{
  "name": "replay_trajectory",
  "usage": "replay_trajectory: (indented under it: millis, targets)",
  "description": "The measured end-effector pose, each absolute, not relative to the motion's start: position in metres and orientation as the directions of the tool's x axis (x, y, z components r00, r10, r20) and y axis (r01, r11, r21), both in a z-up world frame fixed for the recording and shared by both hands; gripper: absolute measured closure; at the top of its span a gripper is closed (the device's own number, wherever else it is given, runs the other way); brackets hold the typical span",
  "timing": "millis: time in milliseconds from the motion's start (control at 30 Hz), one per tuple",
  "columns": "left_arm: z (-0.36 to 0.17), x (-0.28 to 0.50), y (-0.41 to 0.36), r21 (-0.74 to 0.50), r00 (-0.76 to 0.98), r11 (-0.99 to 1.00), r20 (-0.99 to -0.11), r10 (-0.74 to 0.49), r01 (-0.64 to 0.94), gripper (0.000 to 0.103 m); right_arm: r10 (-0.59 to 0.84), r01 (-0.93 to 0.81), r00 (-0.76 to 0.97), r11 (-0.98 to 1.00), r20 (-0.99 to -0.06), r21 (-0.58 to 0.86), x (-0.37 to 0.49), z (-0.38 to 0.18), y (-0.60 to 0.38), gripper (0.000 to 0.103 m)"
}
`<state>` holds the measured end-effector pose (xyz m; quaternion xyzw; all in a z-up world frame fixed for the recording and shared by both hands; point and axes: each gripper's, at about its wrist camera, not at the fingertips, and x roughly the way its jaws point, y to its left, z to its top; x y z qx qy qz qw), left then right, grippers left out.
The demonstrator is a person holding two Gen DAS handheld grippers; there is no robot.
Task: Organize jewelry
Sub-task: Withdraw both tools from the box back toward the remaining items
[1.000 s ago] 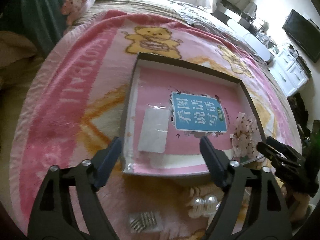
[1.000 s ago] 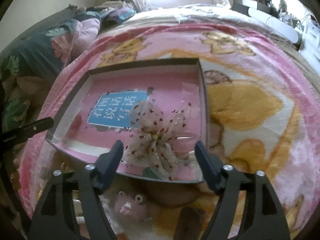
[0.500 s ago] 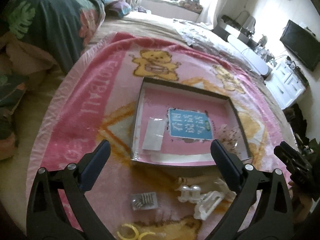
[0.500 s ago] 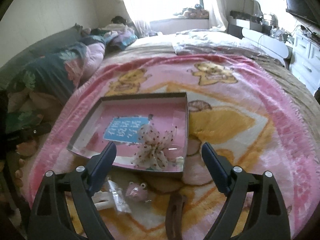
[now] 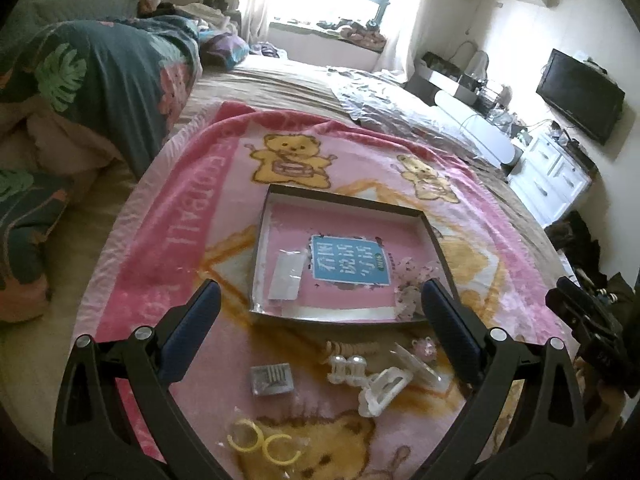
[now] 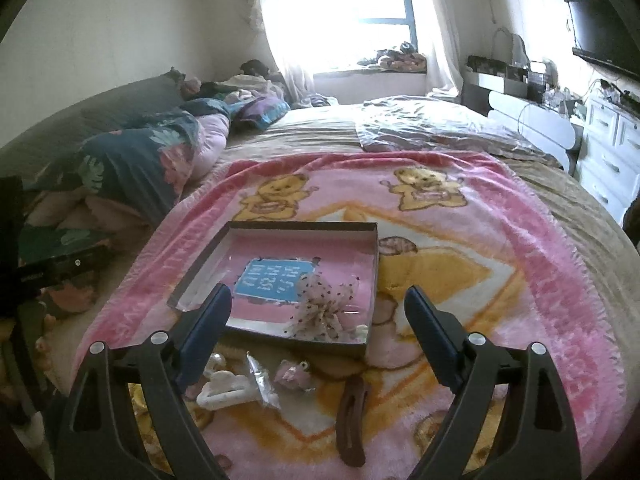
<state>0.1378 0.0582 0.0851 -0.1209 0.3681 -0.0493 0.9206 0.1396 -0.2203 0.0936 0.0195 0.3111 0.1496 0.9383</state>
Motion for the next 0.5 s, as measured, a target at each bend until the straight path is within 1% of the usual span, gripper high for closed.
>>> replay_trajectory:
  millis: [500]
  targets:
    - [0.091,0.096,0.05,-0.243,0.745,0.97,-0.644,-0.173,0.015,0.009,0.324,-0.322,0.759,0.941,-0.565,0.107,0.097,0.095,-0.219,0.016]
